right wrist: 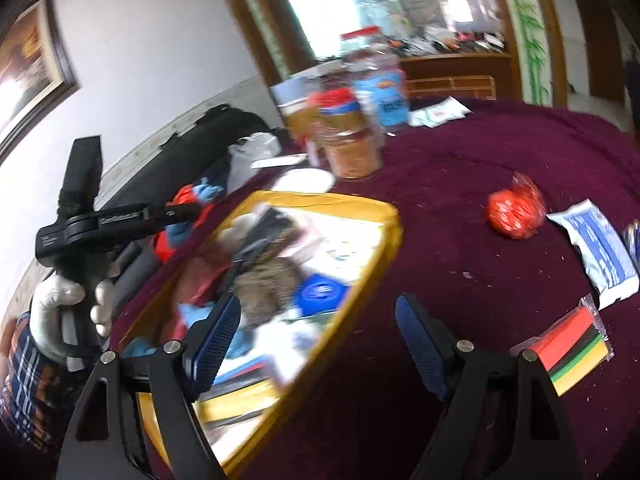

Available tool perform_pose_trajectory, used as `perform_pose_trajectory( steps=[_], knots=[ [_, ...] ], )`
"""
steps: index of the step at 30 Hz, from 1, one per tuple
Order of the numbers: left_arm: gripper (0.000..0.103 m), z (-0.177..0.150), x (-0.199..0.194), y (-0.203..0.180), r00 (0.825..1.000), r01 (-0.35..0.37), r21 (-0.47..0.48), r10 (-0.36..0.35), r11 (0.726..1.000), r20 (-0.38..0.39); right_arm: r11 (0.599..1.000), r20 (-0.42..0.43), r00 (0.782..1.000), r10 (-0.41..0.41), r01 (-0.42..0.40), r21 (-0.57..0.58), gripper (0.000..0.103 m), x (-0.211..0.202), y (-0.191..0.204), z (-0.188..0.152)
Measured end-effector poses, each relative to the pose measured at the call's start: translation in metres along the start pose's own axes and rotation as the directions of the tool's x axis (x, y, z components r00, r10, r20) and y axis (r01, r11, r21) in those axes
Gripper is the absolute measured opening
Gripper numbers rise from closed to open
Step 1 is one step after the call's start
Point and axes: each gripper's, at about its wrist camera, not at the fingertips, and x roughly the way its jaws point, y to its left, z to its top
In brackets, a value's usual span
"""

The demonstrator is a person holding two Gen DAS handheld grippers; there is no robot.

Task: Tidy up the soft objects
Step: 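Lower white cloth bag into tray with right gripper while left gripper places blue knitted toy there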

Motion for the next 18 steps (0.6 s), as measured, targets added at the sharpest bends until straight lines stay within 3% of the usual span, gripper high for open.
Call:
perform_pose_trajectory(
  steps=[6,11,13,15,18],
  knots=[
    [0.039,0.014,0.04,-0.01,0.997,-0.066,0.021,0.067,0.998,-0.043,0.991,-0.029,0.999,0.039,-0.035,0.129,0.08,0.026,-0.052,-0.009],
    [0.041,0.017,0.069,-0.006,0.988,-0.134,0.008,0.134,0.991,-0.073,0.991,-0.032,0.998,0.05,-0.046,0.126,0.08,0.023,-0.055,-0.011],
    [0.046,0.017,0.072,-0.004,0.987,-0.143,-0.006,0.142,0.99,-0.078,0.993,-0.029,0.999,0.04,-0.037,0.11,0.08,0.021,-0.053,-0.012],
    [0.06,0.016,0.07,-0.003,0.987,-0.144,-0.024,0.142,0.989,-0.075,0.995,-0.029,0.999,0.03,-0.027,0.1,0.08,0.021,-0.051,-0.012],
    [0.071,0.015,0.06,-0.002,0.992,-0.11,-0.047,0.107,0.993,-0.063,0.995,-0.028,0.999,0.02,-0.017,0.102,0.079,0.021,-0.052,-0.012]
  ],
)
